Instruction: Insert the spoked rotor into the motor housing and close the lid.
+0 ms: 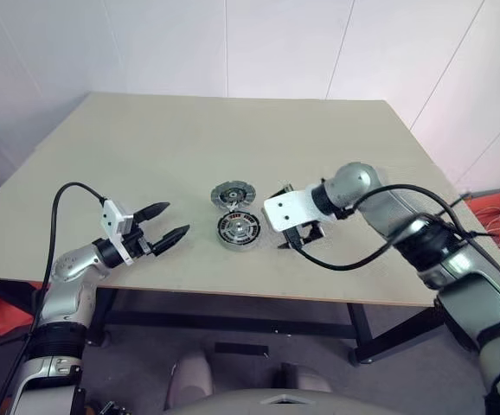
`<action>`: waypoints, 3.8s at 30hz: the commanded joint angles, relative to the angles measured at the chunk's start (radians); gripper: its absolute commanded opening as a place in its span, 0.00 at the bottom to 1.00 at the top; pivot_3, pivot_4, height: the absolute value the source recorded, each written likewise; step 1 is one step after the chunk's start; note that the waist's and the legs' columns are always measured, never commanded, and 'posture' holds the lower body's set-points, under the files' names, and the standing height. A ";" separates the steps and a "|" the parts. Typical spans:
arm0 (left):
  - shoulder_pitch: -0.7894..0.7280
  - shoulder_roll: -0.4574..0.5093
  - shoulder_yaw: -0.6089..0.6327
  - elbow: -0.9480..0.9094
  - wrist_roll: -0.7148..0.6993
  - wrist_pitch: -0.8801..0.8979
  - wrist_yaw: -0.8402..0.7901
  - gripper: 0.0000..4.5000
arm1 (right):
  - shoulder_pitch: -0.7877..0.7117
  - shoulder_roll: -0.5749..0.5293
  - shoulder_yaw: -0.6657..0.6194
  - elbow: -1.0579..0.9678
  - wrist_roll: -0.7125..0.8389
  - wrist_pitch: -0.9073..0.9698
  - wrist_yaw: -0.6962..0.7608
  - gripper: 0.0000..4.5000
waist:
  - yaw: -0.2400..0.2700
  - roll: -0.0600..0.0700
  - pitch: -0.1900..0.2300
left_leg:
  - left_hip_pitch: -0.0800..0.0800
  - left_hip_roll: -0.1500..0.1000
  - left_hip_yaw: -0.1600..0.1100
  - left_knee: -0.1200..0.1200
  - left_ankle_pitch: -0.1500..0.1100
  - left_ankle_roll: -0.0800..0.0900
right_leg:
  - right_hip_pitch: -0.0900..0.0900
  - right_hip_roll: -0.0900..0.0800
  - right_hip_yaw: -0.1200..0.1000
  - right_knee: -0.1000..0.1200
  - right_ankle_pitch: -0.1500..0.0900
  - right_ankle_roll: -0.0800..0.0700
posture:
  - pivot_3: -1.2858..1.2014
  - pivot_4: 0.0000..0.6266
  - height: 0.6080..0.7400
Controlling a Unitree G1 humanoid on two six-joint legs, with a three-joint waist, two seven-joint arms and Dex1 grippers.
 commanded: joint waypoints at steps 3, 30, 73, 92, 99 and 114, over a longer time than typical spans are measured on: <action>-0.007 0.005 0.016 -0.025 -0.008 -0.014 0.003 1.00 | -0.125 0.054 0.069 0.218 -0.176 -0.377 -0.056 1.00 | -0.001 0.000 0.000 | -0.003 0.000 0.000 0.001 0.000 0.001 | -0.002 0.000 0.000 0.000 0.000 0.000 | 0.52 0.00 1.00; 0.018 -0.003 0.021 -0.060 -0.013 -0.017 0.026 1.00 | -0.181 0.231 0.101 0.412 -0.308 -0.524 0.056 0.85 | -0.028 0.000 0.000 | -0.005 0.000 0.000 0.004 -0.002 0.004 | -0.004 0.000 0.000 0.002 0.000 -0.001 | 0.52 0.00 1.00; -0.021 -0.017 0.002 -0.063 0.000 -0.007 0.057 1.00 | -0.144 0.368 0.035 0.081 -0.173 0.927 0.226 0.00 | -0.025 0.000 0.001 | -0.005 0.001 -0.002 0.002 -0.001 0.002 | -0.008 0.000 0.002 0.003 0.000 -0.001 | 0.52 0.00 1.00; -0.022 -0.021 0.001 -0.038 0.005 -0.022 0.052 1.00 | -0.179 0.397 0.035 0.177 -0.077 0.904 0.106 0.28 | -0.021 0.000 0.001 | -0.002 0.000 -0.007 0.002 0.003 -0.005 | -0.011 0.000 0.003 0.015 0.000 -0.001 | 0.52 0.00 1.00; -0.027 -0.022 -0.001 -0.035 0.006 -0.020 0.052 1.00 | -0.195 0.347 0.080 0.074 -0.089 0.873 0.149 0.81 | -0.021 0.000 0.001 | -0.005 0.000 -0.007 0.002 0.002 -0.004 | -0.013 0.000 0.003 0.013 -0.001 -0.004 | 0.52 0.00 1.00; -0.034 -0.023 -0.006 -0.044 0.008 -0.014 0.054 1.00 | -0.165 0.198 0.097 -0.188 -0.093 0.454 0.220 0.89 | -0.021 0.000 0.001 | -0.004 0.001 -0.007 0.002 0.002 -0.004 | -0.013 0.000 0.003 0.014 -0.001 -0.004 | 0.52 0.00 1.00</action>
